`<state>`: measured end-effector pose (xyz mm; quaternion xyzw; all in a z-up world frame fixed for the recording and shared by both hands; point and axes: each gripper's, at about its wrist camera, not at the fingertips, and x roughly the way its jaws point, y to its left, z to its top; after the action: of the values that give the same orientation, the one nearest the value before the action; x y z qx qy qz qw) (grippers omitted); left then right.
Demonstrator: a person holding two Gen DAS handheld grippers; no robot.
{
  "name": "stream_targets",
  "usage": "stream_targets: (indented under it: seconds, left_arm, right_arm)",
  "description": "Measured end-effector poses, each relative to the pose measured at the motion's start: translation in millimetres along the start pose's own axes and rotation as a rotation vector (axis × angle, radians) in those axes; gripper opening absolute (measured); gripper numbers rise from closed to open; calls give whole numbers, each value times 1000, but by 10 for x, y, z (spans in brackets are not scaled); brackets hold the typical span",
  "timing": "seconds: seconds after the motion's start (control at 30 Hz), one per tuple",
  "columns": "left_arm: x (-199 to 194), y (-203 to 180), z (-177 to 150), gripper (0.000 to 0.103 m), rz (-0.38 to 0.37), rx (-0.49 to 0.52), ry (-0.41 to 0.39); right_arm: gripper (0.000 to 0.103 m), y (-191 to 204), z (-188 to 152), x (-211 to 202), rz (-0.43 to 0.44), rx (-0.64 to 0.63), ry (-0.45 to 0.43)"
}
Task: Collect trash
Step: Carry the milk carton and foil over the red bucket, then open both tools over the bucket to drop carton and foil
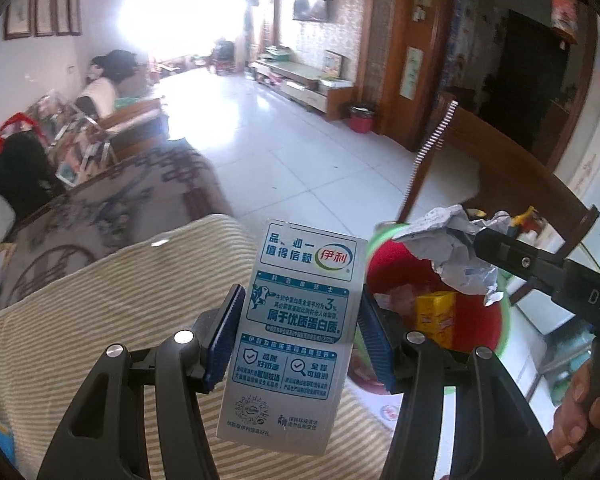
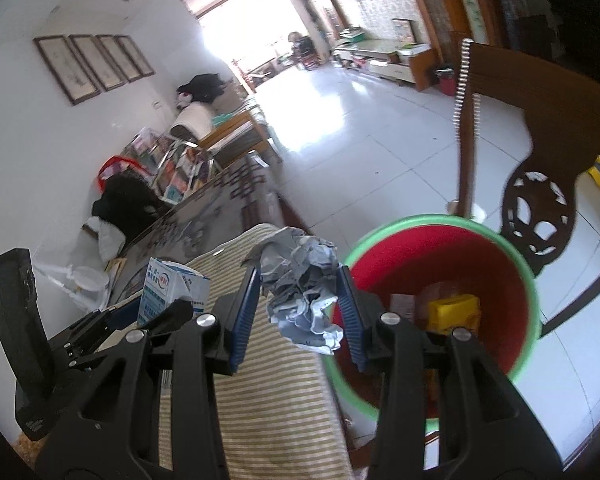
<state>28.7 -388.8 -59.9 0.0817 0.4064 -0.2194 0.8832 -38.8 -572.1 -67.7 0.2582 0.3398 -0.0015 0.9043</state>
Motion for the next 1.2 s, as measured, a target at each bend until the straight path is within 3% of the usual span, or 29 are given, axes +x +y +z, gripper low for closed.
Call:
stream_targets:
  seconds: [0.53, 1.2]
  left_arm:
    - [671, -844, 145, 54, -184, 80, 131]
    - [1185, -907, 69, 54, -201, 112, 230]
  right_arm:
    - [39, -938, -3, -167, -150, 142, -12]
    - [39, -1132, -84, 33, -219, 163, 49]
